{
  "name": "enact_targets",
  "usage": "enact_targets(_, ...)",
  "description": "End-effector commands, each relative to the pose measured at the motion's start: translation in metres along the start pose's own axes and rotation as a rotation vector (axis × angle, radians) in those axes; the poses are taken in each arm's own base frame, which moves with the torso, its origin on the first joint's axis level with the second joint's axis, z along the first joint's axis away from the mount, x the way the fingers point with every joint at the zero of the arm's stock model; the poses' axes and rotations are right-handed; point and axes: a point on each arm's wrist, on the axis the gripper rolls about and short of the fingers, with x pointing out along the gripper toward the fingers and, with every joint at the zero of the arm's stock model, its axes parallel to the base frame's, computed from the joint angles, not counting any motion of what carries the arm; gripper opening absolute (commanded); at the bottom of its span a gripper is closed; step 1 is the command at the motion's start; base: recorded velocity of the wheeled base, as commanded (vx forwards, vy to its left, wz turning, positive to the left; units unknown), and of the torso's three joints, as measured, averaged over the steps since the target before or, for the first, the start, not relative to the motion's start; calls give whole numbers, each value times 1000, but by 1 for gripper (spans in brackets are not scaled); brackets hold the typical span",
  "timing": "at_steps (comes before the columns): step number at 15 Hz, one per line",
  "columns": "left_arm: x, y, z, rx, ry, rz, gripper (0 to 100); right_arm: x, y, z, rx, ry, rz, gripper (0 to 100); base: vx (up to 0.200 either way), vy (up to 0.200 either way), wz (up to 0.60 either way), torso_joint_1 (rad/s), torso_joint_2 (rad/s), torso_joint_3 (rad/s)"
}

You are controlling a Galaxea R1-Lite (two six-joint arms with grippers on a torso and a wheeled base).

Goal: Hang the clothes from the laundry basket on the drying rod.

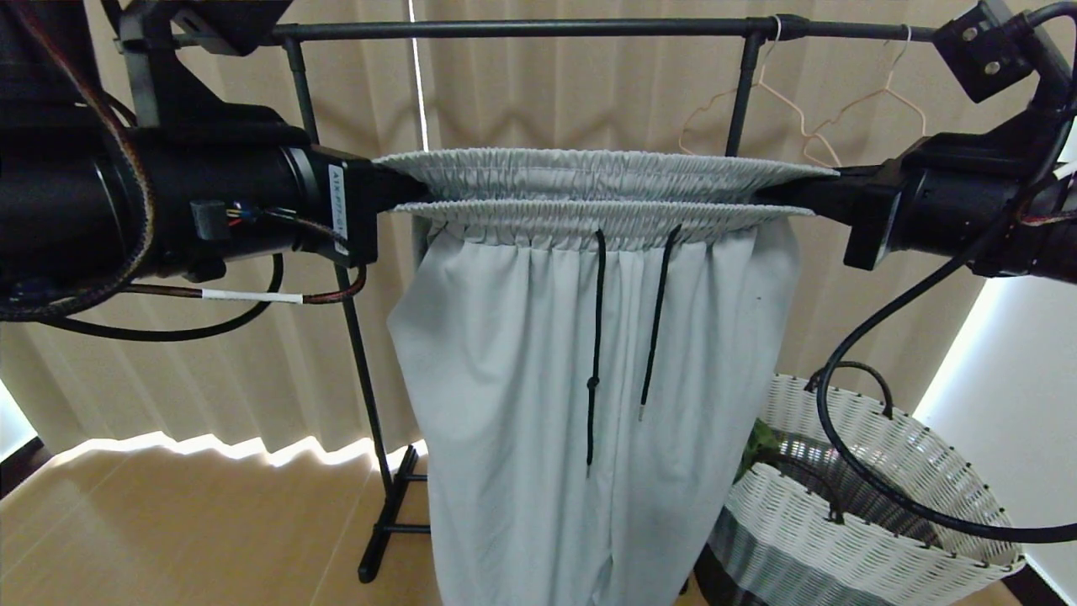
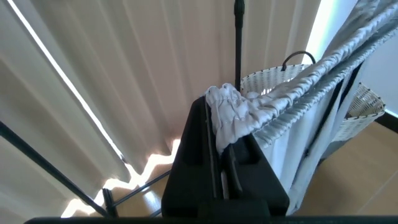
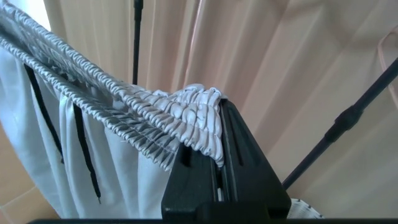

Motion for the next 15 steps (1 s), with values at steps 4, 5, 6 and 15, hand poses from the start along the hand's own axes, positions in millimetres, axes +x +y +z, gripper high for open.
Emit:
enact_targets(4,0,-4,-3,3,8,-17,0,-1,8,-4,1,9,27,0,0,0,0,0,0,0)
enact_targets(5,0,-5,-2,3,4,-17,0,-3,8,-2,-2,0,25,0,0,0,0,0,0,0)
enact_targets(6,-1,-5,-3,5,5,-17,0,-6,8,0,-3,-6,25,0,0,0,0,0,0,0)
enact_targets(15,-1,-5,-4,3,7,-17,0,-6,9,-1,4,-2,28,100,0,0,0,0,0,0)
